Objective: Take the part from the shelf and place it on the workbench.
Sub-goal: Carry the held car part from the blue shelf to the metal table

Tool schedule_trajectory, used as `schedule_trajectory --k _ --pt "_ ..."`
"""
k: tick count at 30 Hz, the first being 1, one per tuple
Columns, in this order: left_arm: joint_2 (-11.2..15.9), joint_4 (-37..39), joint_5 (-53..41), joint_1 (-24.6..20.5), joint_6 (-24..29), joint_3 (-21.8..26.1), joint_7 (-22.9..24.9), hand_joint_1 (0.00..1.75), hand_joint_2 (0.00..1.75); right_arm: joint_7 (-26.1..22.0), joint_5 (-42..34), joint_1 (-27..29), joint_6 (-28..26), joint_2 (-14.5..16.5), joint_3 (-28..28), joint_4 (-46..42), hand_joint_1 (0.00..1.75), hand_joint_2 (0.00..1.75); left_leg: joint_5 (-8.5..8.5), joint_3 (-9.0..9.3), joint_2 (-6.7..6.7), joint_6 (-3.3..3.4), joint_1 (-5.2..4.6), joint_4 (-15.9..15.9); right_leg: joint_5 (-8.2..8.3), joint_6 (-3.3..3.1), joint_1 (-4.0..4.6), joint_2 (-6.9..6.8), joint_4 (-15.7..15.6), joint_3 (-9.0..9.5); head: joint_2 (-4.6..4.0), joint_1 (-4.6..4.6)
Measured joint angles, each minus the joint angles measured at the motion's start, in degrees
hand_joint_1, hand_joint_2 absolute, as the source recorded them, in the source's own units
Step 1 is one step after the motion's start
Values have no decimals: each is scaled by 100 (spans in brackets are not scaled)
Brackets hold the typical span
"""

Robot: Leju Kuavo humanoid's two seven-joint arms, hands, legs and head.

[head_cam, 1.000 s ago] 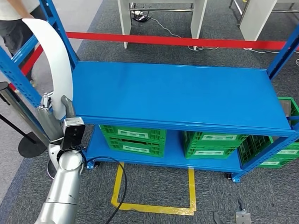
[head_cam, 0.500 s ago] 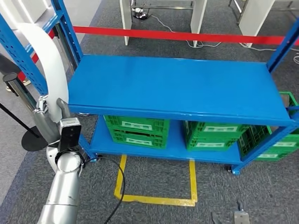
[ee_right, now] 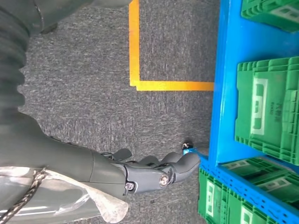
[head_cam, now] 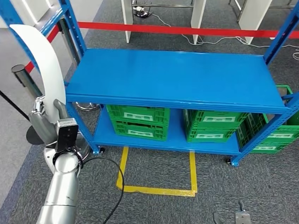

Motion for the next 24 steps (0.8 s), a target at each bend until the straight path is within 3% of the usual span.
schedule_trajectory --k 3,5,7,8,9,10,11,13,15,16,18,20,22,23,24 --pt "27 -4 114 -10 0 27 0 175 175 0 14 -3 -28 1 -1 2 0 175 116 -90 13 132 -9 -32 33 104 -17 5 13 -70 0 3" --pt "52 -6 205 -24 0 51 3 175 175 0 21 -7 -55 1 -2 2 0 175 245 -211 30 220 6 -52 -322 144 -26 12 341 -247 0 23" --pt "88 -7 262 -22 0 81 11 175 175 0 22 -15 -68 7 1 3 0 175 366 -368 33 259 -5 -45 -845 169 -26 14 1079 -490 0 39" --pt "108 -8 276 -14 0 97 17 175 175 0 21 -18 -69 11 2 4 0 175 425 -449 33 263 -14 -41 -994 175 -26 14 1425 -562 0 39" --pt "128 -8 286 -6 0 110 23 175 175 0 19 -19 -70 16 3 4 0 175 481 -524 33 263 -24 -38 -1022 174 -26 14 1616 -556 0 38" --pt "147 -8 292 1 0 121 29 175 175 0 18 -22 -73 19 3 4 0 175 533 -593 33 259 -34 -36 -939 163 -23 14 1591 -441 0 39" --pt "166 -9 297 6 0 131 33 175 175 0 17 -28 -75 19 2 4 0 175 583 -654 31 251 -44 -35 -800 138 -18 15 1359 -222 0 39" --pt "201 -27 315 13 1 152 40 175 175 0 17 -63 -81 17 -2 3 0 175 672 -745 30 220 -64 -28 -624 62 7 16 521 408 0 38" --pt "232 -65 337 26 2 169 45 175 175 0 10 -97 -84 15 -8 2 0 175 764 -805 38 165 -74 -22 -652 13 36 17 -92 818 0 28" --pt "246 -83 348 40 2 174 48 175 175 0 5 -97 -84 14 -13 3 0 175 812 -827 42 130 -75 -25 -668 -3 52 16 -202 868 0 24" --pt "276 -110 363 77 2 181 52 175 175 0 -4 -79 -83 27 -22 5 0 175 848 -863 36 61 -63 -21 -591 -60 46 4 -239 795 0 22" --pt "309 -131 368 103 2 190 59 175 175 0 -9 -78 -82 43 -37 7 0 175 520 -968 22 -8 -46 242 -472 -143 21 -19 -265 707 0 3" --pt "335 -137 361 112 1 193 70 175 175 0 -12 -84 -81 49 -52 8 0 175 -61 -1140 18 -71 -12 937 -355 -191 18 -31 -264 590 0 -18" --pt "344 -137 357 118 1 193 78 175 175 0 -12 -79 -79 50 -56 9 0 175 -250 -1200 18 -98 4 1297 -301 -195 20 -32 -260 519 0 -19" --pt "354 -137 355 123 1 194 85 175 175 0 -11 -75 -78 52 -58 11 0 175 -315 -1205 18 -120 18 1545 -250 -190 19 -33 -251 446 0 -19"
